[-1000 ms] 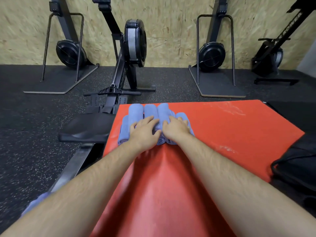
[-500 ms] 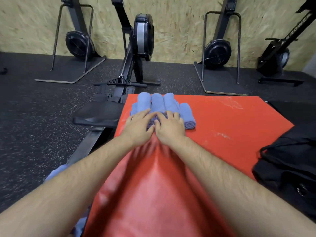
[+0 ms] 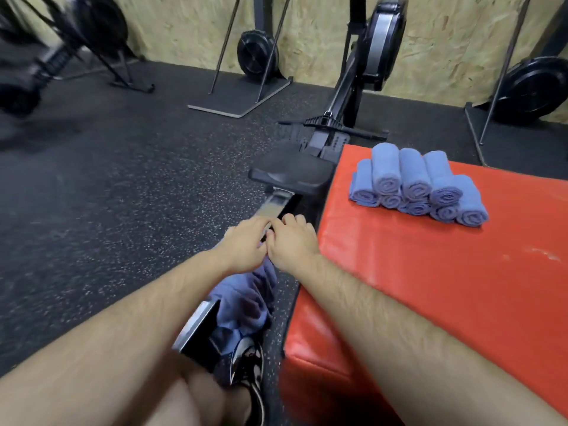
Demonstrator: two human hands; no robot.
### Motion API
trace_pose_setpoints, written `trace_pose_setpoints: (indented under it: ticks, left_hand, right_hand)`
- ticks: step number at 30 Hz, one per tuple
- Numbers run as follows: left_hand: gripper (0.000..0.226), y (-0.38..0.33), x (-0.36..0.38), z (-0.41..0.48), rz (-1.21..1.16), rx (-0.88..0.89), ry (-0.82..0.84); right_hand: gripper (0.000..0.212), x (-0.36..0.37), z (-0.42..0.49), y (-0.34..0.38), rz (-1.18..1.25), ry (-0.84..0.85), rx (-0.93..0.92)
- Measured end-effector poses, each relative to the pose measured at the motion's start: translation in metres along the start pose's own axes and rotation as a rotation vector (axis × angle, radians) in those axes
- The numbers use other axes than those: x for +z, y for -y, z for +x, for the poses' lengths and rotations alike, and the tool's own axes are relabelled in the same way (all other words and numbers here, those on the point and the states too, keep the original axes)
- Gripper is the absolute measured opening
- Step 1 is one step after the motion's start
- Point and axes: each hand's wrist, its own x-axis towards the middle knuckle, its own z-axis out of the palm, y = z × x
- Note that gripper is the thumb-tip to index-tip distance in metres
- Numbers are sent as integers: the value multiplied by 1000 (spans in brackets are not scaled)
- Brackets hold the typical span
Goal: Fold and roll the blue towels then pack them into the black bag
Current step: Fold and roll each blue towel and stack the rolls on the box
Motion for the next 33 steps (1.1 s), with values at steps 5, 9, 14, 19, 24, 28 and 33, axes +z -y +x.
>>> trace_pose_setpoints:
  ticks: [5, 9, 14, 19, 24, 28, 33]
  left_hand:
    - [51, 62, -1, -13, -48, -119, 193]
    - [50, 107, 15, -23, 93, -210, 325]
    - [49, 151, 40, -31, 315, -225, 576]
    - [30, 162, 46, -19, 326, -164, 571]
    - [41, 163, 50, -17, 311, -189, 553]
    - [39, 159, 52, -24, 421, -208, 586]
    - [24, 147, 40, -24, 398, -144, 502]
  right_hand:
    - [38, 45, 10, 47, 5, 159, -20]
    - [41, 81, 15, 67, -11, 309, -56]
    - [45, 115, 9, 87, 85, 479, -98]
    - [27, 133, 11, 95, 59, 439, -80]
    - [22, 136, 12, 94, 217, 470, -57]
    - [46, 137, 2, 99, 163, 526, -111]
    - [27, 135, -3, 105, 226, 397, -99]
